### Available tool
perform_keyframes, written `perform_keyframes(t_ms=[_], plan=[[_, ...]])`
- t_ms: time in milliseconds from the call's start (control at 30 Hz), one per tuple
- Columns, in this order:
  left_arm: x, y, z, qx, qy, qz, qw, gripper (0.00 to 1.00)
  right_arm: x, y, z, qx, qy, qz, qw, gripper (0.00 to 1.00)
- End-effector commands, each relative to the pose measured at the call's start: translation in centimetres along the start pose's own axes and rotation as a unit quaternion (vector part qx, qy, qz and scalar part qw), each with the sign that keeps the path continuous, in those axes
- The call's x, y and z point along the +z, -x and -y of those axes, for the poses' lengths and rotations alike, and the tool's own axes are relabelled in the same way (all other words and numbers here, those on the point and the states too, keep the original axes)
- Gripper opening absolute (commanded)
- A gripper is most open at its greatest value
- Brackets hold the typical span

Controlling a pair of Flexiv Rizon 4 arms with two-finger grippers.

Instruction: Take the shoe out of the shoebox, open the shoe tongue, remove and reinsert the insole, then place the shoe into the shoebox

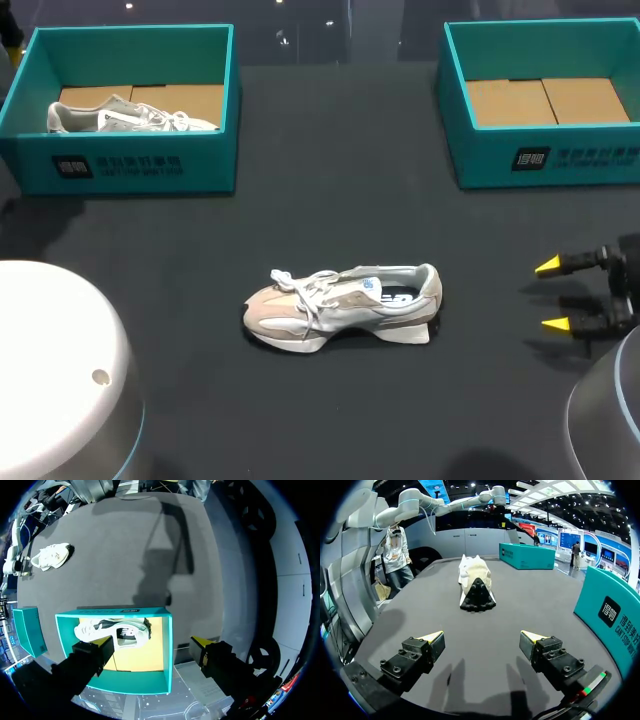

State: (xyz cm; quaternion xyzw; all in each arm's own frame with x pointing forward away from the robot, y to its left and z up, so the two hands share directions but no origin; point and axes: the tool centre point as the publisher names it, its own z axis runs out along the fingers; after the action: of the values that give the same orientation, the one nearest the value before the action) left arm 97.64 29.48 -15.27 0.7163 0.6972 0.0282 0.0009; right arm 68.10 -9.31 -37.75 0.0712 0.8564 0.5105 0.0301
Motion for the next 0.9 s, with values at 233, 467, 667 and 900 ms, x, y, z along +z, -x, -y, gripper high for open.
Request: perform_keyframes(t_ms=[233,467,667,900], plan=[[0.0,0.0,0.1,0.0,0.001,-0.001,1.0,1.0,0.7,0.1,-0.2,-0.006,0.004,-0.001,1.0,1.0],[0.0,0.0,0.1,0.0,0.001,-0.001,1.0,1.0,2.4,0.3,-0.8,-0.007,0.007,0.002,1.0,1.0],[0.0,0.0,0.1,0.0,0.001,-0.001,1.0,1.0,3.8,0.5,-1.4,-0.002,0.011,0.004,1.0,1.0],[0.0,0.0,0.1,0.0,0.001,-0.001,1.0,1.0,5.6,0.0,-2.4,0.005,0.019,0.01,1.0,1.0]])
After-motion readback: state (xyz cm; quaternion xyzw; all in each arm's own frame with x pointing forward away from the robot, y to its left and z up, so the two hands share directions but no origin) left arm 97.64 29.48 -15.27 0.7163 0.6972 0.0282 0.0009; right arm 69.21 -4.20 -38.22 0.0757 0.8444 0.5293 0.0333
